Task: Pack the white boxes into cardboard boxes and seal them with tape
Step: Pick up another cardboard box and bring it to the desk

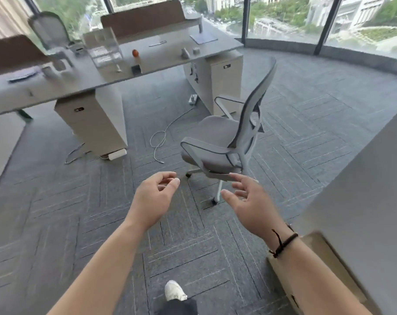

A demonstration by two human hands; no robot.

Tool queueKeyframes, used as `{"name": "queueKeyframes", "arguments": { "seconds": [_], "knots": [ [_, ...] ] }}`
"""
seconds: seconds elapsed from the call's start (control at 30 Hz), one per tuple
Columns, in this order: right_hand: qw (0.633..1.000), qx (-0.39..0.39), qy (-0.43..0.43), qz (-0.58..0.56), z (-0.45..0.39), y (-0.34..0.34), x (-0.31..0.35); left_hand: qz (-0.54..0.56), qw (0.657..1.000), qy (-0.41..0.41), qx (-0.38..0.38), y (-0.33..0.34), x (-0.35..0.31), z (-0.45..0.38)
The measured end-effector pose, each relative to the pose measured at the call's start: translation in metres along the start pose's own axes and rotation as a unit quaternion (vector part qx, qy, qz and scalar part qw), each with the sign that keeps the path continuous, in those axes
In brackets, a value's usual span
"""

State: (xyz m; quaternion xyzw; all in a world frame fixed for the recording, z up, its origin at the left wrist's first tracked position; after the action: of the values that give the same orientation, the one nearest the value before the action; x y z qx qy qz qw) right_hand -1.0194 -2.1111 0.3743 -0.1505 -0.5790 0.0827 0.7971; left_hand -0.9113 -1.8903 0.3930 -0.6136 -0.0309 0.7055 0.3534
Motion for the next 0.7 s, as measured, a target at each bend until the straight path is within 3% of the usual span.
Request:
{"name": "queueKeyframes", "arguments": {
  "seconds": [0.3,0.7],
  "knots": [
    [0.993,0.084,-0.071,0.033,-0.052,0.123,0.119,0.087,0.986,-0.015,-0.143,-0.165,0.067,0.061],
    [0.965,0.218,-0.120,0.086,-0.140,0.405,0.257,0.133,0.943,-0.080,-0.295,-0.419,0.224,0.119]
  ]
}}
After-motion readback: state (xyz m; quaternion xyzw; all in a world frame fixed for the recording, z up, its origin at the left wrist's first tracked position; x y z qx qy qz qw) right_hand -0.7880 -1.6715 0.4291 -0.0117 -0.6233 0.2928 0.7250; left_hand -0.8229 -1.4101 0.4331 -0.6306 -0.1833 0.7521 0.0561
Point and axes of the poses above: each hand's wrist, its own z-axis away from the middle knuckle, its own y-axis out of the palm, x = y × z, the point moved 8 cm from there along -z, towards the middle knuckle, and after that the axes turned 13 degrees about x, right-handed, at the moved point
